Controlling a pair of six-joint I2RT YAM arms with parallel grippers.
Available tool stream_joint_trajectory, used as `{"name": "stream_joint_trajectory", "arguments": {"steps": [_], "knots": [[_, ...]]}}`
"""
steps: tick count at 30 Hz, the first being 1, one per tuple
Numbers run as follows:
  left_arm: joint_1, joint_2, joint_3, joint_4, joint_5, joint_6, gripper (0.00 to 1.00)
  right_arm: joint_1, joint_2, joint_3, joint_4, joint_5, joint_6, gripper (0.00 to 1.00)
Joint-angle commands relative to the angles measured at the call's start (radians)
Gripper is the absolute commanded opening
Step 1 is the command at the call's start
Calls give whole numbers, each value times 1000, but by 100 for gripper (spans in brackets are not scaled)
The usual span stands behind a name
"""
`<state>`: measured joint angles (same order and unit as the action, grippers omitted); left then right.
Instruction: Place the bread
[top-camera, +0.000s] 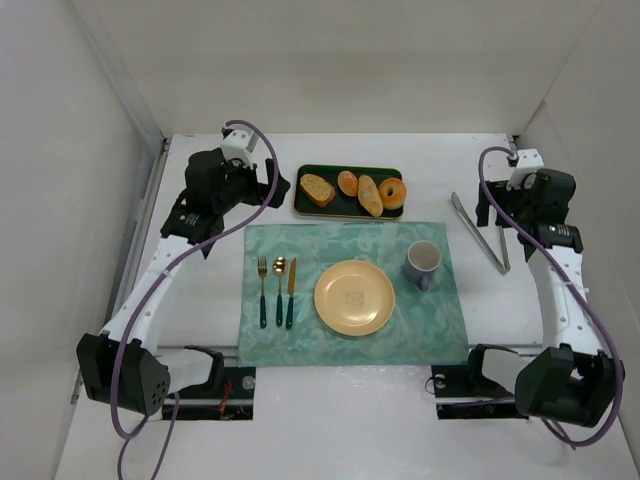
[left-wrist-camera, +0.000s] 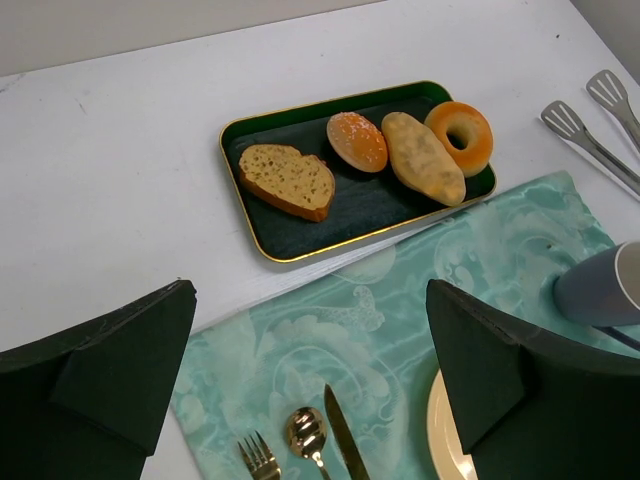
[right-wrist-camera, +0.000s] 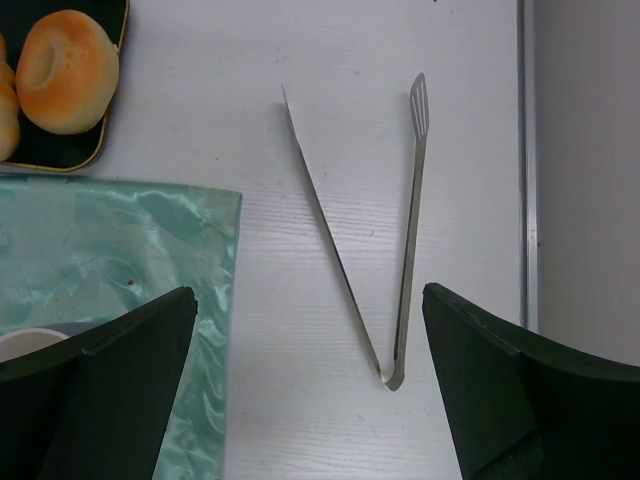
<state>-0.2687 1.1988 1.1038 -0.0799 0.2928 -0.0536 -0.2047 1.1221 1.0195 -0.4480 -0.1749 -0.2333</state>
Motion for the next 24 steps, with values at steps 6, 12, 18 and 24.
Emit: {"name": "stream_joint_trajectory", "arguments": {"steps": [6, 12, 18, 24], "knots": [[-3, -41, 31, 35, 31, -6, 100, -59, -36, -19, 51, -83, -72, 100], [-3, -50, 31, 35, 40, -15, 100, -269, 143, 53, -67, -518, -278, 100], [-3, -50, 31, 45, 71, -25, 100, -269, 189, 48, -66, -476, -411, 100], [-3, -50, 31, 45, 101, -34, 100, -279, 277, 85, -83, -491, -387, 100]]}}
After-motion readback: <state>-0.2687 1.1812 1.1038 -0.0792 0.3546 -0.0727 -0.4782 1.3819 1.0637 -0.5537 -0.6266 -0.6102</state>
